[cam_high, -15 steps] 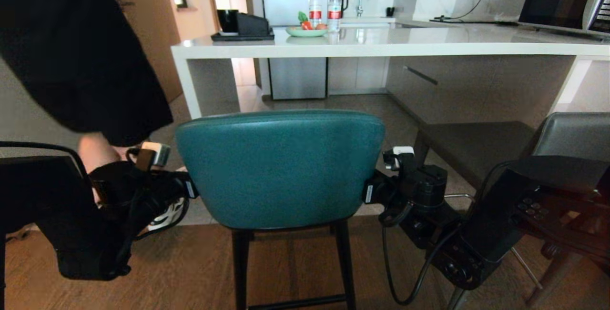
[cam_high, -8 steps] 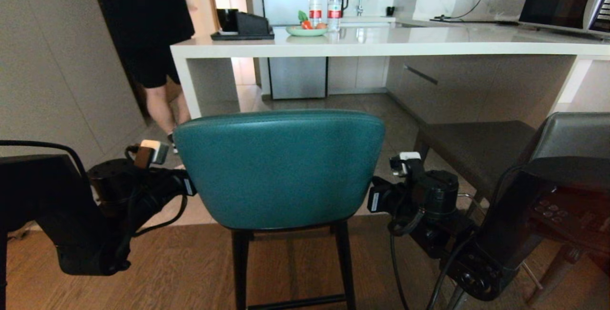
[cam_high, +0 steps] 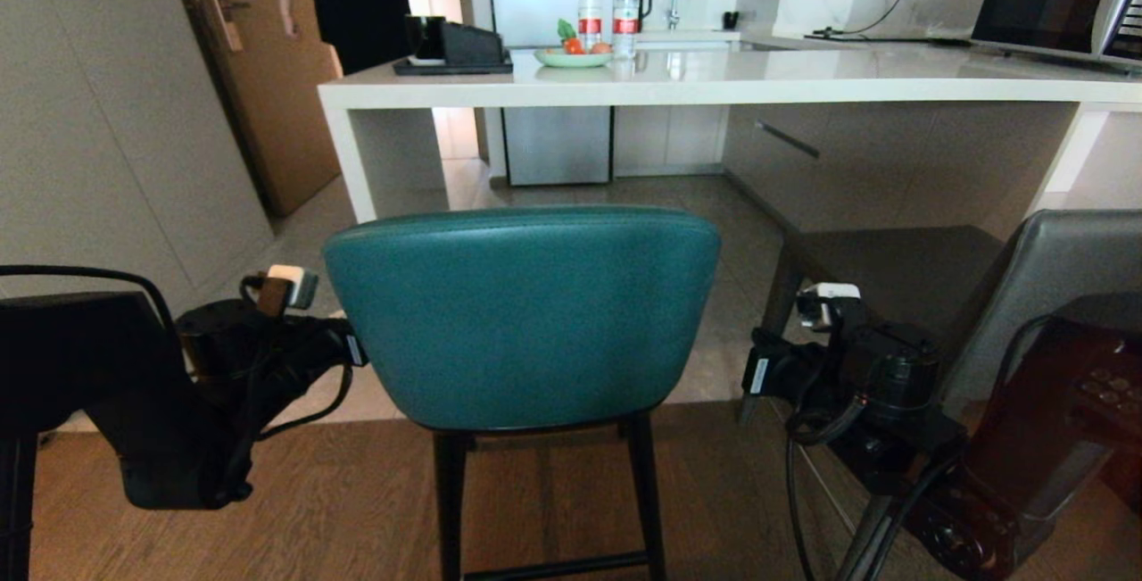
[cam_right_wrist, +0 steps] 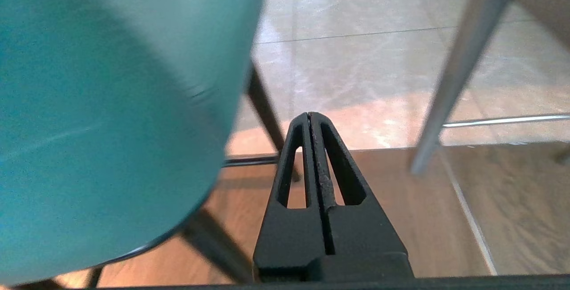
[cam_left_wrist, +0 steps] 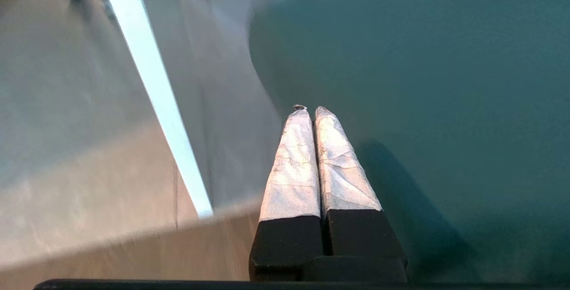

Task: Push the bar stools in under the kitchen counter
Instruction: Pull the blue chair out from under the dining table, then push the gray chair back under the dining table

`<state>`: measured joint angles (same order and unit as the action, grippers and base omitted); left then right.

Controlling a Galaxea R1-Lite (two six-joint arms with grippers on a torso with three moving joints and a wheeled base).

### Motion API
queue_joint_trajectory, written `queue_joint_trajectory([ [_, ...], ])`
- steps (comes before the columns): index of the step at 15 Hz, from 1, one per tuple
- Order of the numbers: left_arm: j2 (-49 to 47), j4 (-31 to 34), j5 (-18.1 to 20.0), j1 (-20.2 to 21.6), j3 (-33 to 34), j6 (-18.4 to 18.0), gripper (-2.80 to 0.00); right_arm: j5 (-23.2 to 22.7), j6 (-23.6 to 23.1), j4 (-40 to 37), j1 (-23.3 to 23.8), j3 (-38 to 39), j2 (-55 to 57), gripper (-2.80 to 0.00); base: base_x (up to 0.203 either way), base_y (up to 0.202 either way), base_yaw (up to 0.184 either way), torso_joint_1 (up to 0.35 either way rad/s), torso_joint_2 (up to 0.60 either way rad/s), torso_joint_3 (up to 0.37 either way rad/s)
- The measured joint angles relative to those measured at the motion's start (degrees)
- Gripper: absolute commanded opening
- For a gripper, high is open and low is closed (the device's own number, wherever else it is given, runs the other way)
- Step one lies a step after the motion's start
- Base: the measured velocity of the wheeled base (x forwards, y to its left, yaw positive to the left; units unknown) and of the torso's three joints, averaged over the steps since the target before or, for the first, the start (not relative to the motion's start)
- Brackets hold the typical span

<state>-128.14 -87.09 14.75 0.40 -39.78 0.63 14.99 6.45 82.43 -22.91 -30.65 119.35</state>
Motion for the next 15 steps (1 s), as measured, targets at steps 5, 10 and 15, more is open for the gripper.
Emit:
queue_joint_trajectory([
  [5,8.4,-0.1,5.7,10.4,12.4,0.7,-2.80,-0.1,1.5,-4.3,2.7,3.7,-9.2,-2.80,0.000,0.000,0.000,0.000,0.00,0.000],
  [10,28.5,1.5,10.9,15.7,22.1,8.0,-2.80,0.1,2.1,-18.6,6.0,7.9,-31.8,-2.80,0.000,0.000,0.000,0.000,0.00,0.000],
  [15,58.6,25.9,16.3,13.9,20.2,14.1,-2.80,-0.6,2.0,-46.8,8.6,3.5,-60.8,-2.80,0.000,0.000,0.000,0.000,0.00,0.000],
])
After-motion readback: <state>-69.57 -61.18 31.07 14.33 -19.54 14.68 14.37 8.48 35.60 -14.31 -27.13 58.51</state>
